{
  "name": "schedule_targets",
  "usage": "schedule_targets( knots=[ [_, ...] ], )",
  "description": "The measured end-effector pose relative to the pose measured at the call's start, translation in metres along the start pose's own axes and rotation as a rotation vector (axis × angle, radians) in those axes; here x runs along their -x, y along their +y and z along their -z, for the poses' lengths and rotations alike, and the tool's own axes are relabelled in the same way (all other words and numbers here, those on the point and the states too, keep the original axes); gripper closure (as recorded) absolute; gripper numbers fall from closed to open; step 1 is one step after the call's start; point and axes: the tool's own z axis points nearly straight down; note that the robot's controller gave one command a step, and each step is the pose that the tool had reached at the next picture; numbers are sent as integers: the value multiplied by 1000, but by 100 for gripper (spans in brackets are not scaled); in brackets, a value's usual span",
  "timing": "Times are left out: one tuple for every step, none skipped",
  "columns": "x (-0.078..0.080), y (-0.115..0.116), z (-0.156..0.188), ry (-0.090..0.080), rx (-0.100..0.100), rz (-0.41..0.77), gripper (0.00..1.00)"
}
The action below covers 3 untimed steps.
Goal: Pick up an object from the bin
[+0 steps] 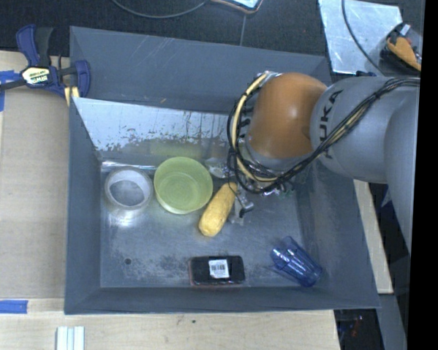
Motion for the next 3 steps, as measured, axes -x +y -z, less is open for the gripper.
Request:
schedule_targets(
  knots=[
    [4,31,30,-6,-4,346,0],
    [-15,14,29,0,0,350,0],
    [-9,43,-1,-6,-1,663,0]
  ],
)
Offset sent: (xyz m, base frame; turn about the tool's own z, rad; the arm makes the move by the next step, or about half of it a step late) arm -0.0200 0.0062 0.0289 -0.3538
